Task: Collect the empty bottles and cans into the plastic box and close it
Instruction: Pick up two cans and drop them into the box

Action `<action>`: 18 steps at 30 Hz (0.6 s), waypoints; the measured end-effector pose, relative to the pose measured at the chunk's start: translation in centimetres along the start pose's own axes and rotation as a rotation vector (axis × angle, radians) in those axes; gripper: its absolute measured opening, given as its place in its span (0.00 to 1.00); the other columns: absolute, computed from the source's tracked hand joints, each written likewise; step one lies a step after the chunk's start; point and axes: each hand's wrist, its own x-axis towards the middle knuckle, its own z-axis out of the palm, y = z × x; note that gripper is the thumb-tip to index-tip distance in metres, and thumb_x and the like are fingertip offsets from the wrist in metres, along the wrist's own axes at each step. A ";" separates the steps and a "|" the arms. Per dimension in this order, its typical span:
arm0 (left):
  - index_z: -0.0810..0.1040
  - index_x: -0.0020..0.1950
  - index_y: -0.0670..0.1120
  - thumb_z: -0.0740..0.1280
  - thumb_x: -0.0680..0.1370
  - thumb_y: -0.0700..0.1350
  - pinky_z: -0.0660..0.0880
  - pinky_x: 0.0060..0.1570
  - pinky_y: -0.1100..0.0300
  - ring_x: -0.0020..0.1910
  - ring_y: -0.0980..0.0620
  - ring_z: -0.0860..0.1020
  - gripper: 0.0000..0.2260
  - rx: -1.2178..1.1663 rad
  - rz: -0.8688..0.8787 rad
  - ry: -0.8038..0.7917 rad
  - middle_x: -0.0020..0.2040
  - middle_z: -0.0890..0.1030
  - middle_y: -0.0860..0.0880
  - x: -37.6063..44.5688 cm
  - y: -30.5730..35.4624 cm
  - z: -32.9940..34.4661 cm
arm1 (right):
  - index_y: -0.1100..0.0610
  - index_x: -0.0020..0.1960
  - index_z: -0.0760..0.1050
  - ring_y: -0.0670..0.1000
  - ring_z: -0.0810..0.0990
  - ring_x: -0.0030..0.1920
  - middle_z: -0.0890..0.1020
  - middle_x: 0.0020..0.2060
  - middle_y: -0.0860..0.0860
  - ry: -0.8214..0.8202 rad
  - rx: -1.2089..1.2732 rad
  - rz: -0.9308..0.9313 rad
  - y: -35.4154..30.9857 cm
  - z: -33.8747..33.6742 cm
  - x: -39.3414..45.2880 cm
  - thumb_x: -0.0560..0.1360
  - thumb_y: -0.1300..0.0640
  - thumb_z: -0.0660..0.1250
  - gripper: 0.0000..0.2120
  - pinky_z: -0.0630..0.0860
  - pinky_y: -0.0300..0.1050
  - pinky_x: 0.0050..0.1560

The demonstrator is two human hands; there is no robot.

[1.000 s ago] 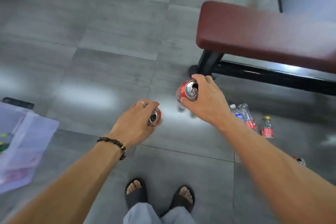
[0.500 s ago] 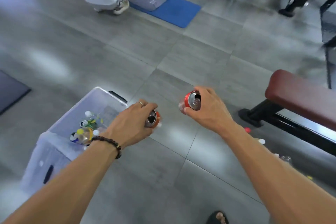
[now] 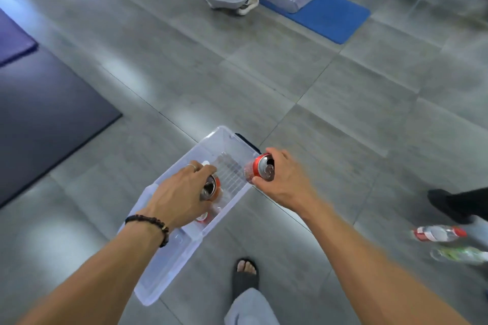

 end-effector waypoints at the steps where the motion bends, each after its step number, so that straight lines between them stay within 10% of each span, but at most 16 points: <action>1: 0.65 0.67 0.54 0.70 0.72 0.55 0.75 0.45 0.55 0.53 0.48 0.76 0.26 -0.005 -0.008 -0.010 0.61 0.72 0.51 1.3 -1.2 0.7 | 0.52 0.65 0.67 0.54 0.76 0.54 0.73 0.58 0.51 -0.018 -0.006 -0.005 0.1 1.1 1.6 0.68 0.47 0.72 0.29 0.74 0.46 0.53; 18: 0.65 0.67 0.50 0.65 0.75 0.41 0.73 0.39 0.54 0.57 0.45 0.73 0.22 0.054 0.004 -0.160 0.63 0.72 0.47 25.6 -16.8 26.4 | 0.52 0.67 0.63 0.56 0.76 0.57 0.70 0.62 0.53 -0.332 -0.208 0.046 13.2 26.2 27.0 0.70 0.47 0.72 0.31 0.76 0.52 0.60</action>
